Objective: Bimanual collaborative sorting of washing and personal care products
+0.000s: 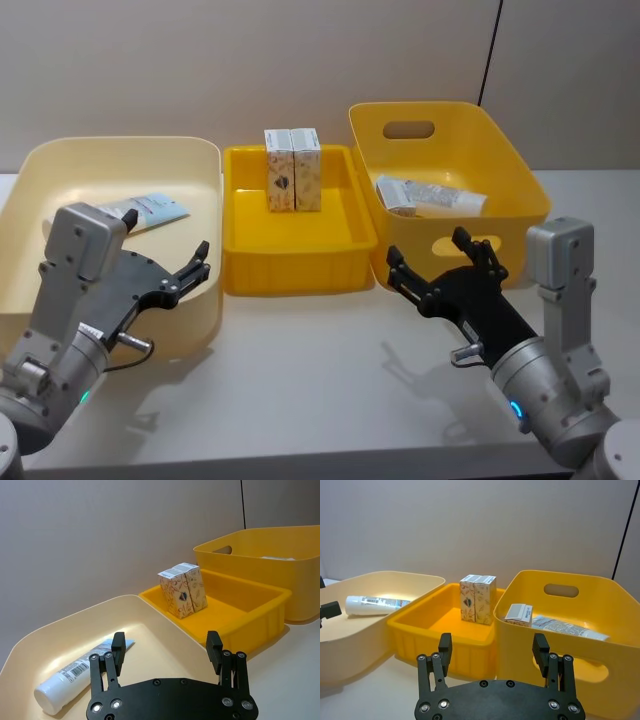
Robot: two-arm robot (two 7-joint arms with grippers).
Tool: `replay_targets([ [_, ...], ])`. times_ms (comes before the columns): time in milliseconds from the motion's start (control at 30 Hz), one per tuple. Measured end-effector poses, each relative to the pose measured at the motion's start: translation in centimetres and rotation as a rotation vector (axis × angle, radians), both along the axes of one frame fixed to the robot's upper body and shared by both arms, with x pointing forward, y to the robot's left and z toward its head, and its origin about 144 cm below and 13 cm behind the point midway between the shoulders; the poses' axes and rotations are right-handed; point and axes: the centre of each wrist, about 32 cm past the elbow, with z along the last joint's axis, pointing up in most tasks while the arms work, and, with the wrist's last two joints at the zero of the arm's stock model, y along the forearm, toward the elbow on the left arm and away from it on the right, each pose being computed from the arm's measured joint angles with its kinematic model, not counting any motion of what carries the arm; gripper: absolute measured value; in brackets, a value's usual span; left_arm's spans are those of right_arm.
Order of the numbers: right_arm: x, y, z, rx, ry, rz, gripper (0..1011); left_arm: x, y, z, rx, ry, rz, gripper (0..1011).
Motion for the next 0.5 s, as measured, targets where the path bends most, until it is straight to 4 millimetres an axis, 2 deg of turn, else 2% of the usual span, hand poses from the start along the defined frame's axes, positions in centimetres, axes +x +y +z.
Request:
replay_targets([
  [500,-0.01,0.01,-0.02,0.001,0.000,0.000,1001,0.00,0.01,0.00,0.000,0.000,0.000,1003],
])
